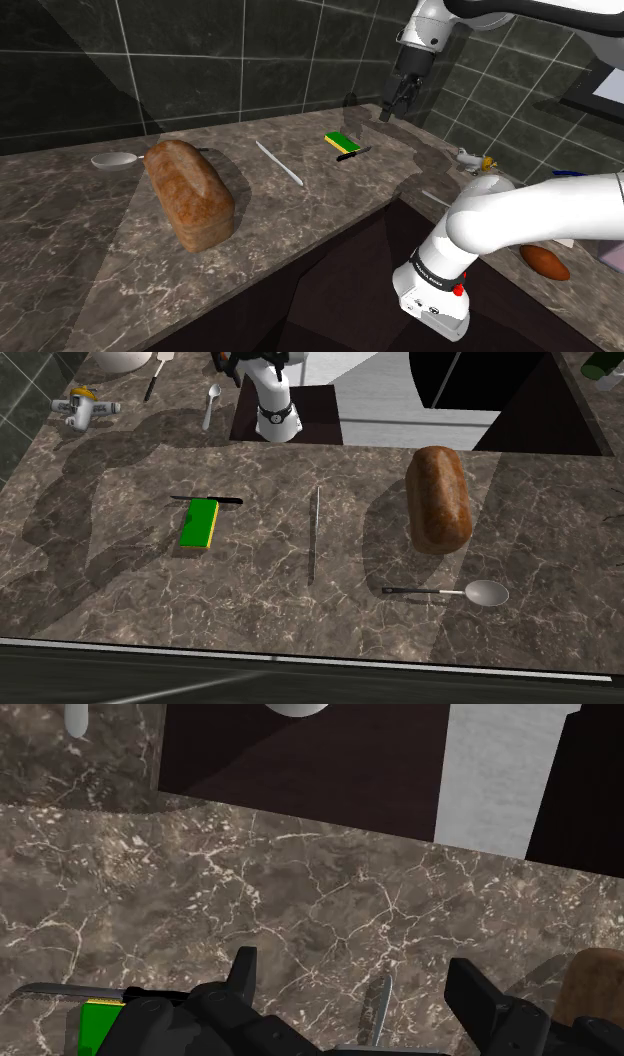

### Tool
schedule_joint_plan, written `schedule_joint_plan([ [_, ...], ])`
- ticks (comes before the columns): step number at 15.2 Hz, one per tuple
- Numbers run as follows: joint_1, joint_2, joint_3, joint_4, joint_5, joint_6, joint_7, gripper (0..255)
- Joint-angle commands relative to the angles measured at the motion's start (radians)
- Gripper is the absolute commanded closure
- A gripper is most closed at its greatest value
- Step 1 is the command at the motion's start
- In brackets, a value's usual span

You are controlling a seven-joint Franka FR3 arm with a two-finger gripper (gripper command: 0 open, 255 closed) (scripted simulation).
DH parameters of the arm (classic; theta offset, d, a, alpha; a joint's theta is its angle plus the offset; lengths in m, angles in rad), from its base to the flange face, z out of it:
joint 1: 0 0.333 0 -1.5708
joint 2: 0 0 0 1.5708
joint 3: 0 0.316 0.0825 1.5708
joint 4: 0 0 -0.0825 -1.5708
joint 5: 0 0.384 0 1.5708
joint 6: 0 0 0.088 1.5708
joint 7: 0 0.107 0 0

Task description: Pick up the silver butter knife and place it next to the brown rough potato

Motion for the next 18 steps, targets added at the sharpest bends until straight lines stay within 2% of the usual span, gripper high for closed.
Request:
schedule_joint_plan([
  [1,0.000,0.000,0.000,0.000,0.000,0.000,0.000,0],
  [9,0.024,0.222,0.100,-0.018,0.040,0.250,0.107,0],
  [18,0.034,0.545,0.194,0.075,0.029,0.485,0.236,0],
])
